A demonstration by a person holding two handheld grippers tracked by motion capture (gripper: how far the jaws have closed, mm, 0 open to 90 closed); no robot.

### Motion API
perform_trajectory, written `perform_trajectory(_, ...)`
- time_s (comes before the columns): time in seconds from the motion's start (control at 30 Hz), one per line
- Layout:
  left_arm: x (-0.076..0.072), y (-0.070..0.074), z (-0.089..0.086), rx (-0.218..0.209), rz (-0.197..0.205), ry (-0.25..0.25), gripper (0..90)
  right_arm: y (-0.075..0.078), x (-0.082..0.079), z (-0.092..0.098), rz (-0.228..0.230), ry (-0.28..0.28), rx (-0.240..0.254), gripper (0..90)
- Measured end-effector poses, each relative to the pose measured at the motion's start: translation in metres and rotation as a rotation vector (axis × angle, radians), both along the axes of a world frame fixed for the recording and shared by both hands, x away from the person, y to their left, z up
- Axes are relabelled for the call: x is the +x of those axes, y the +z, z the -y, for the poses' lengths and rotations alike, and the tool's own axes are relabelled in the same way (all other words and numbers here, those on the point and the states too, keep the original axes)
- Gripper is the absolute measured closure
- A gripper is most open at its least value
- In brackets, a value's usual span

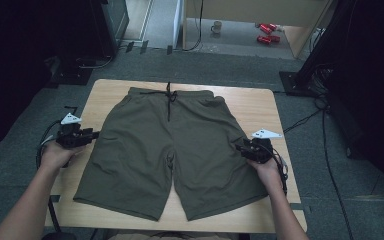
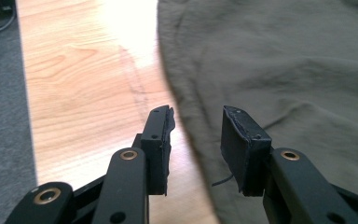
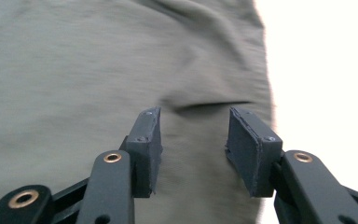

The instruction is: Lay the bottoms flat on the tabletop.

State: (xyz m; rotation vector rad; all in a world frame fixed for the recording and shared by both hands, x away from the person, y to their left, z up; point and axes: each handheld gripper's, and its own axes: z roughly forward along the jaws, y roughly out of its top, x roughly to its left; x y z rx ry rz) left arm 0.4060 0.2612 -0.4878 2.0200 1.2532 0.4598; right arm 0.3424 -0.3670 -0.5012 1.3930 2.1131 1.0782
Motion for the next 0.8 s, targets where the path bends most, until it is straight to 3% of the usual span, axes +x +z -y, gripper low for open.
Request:
perform_trajectory(0.13,0.006,-0.004,-0.003,0.009,0.005,0.018,63.9,-0.003,0.006,0.016,0.004,-0.05,-0.003,57.4)
perform_trajectory(0.23,0.011,-0.009,-0.006,0.018,-0.001,0.03,63.6,-0.007,0.012,0.022,0.007,-0.066,-0.023,58.1)
perform_trajectory(0.37,0.015,-0.016,-0.006,0.038,-0.02,0.043,62.9,-0.013,0.019,0.028,0.006,-0.087,-0.014,58.3)
perform_trajectory(0.43,0.015,-0.019,-0.006,0.029,-0.006,0.045,63.0,-0.016,0.021,0.029,-0.003,-0.093,-0.018,58.3)
perform_trajectory(0.6,0.013,-0.021,0.0,0.029,0.008,0.025,59.3,-0.02,0.022,0.024,-0.018,-0.077,-0.028,54.6)
perform_trajectory(0.8,0.007,-0.024,0.003,0.019,0.037,0.026,51.5,-0.022,0.009,0.014,0.008,-0.052,-0.047,53.2)
